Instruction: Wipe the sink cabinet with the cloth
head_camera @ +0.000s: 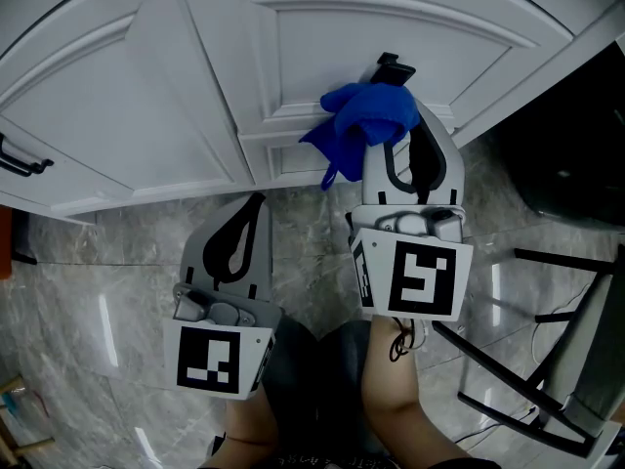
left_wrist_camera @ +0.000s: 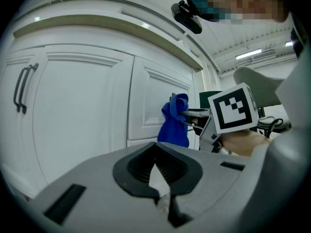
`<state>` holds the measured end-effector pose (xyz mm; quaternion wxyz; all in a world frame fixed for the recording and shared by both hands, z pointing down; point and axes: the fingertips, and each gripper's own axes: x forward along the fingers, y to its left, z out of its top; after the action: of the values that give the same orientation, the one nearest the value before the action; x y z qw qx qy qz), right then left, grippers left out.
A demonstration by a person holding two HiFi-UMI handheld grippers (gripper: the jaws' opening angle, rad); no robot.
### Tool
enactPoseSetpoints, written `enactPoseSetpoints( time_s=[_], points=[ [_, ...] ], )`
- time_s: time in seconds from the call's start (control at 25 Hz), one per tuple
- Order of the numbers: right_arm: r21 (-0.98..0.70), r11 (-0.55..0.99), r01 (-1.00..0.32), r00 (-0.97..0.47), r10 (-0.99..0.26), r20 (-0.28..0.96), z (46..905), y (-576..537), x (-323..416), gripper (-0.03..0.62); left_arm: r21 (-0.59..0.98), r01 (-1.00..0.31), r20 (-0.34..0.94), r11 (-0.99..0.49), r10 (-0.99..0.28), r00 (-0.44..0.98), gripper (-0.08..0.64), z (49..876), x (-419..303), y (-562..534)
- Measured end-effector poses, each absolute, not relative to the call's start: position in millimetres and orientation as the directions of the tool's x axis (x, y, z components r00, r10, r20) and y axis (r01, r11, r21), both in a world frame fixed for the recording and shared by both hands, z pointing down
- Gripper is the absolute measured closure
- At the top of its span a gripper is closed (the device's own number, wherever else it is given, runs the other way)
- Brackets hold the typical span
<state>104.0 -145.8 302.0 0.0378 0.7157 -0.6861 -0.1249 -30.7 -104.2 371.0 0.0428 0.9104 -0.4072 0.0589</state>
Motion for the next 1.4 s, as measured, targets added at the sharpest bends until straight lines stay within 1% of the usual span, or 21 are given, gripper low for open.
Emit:
enactPoseSetpoints(
  time_s=[0.12, 0.24, 0.4, 0.56, 0.72, 0.88, 1.04, 1.16, 1.28, 1.4],
  points=[
    [0.228, -0.071, -0.971, 0.043, -0.991, -0.127, 302.3, -144.5, 109.2, 0.476, 0.024, -0.746, 0.157, -0.666, -0.734, 0.66, 0.557, 372.5, -31.1, -103.8],
    [0.224, -0.086, -0.971, 0.058, -0.99, -0.128, 302.6, -143.5, 114.5, 0.476, 0.023, -0.738, 0.097, -0.675, -0.733, 0.674, 0.557, 363.9, -28.1, -104.5],
    [0.21, -0.104, -0.972, 0.078, -0.988, -0.132, 302.6, -141.7, 122.2, 0.476, 0.025, -0.738, 0.111, -0.675, -0.732, 0.673, 0.557, 365.2, -28.2, -104.2],
    [0.206, -0.118, -0.971, 0.092, -0.987, -0.134, 302.9, -140.5, 128.0, 0.476, 0.053, -0.755, 0.159, -0.654, -0.741, 0.653, 0.557, 373.0, -30.4, -103.8],
    [0.205, -0.126, -0.971, 0.098, -0.986, -0.137, 302.7, -139.8, 131.8, 0.476, 0.072, -0.761, 0.145, -0.644, -0.749, 0.647, 0.557, 370.8, -29.7, -104.8],
    [0.204, -0.135, -0.969, 0.108, -0.985, -0.138, 302.9, -138.6, 136.3, 0.476, 0.038, -0.733, 0.126, -0.679, -0.724, 0.678, 0.557, 367.7, -25.2, -102.4],
    [0.204, -0.148, -0.968, 0.121, -0.983, -0.139, 303.2, -137.5, 141.9, 0.476, 0.03, -0.728, 0.136, -0.684, -0.719, 0.681, 0.557, 369.7, -24.4, -101.5],
    [0.202, -0.161, -0.966, 0.134, -0.981, -0.14, 303.4, -136.2, 146.9, 0.476, 0.02, -0.728, 0.082, -0.685, -0.724, 0.684, 0.557, 361.7, -22.4, -103.4],
    [0.196, -0.18, -0.964, 0.154, -0.978, -0.141, 303.7, -134.3, 153.8, 0.476, 0.021, -0.731, 0.126, -0.682, -0.723, 0.679, 0.557, 368.5, -23.6, -102.2],
    [0.192, -0.198, -0.961, 0.171, -0.974, -0.145, 304.1, -133.1, 160.1, 0.476, 0.027, -0.735, 0.133, -0.678, -0.726, 0.675, 0.557, 370.2, -23.4, -102.4]
  ],
)
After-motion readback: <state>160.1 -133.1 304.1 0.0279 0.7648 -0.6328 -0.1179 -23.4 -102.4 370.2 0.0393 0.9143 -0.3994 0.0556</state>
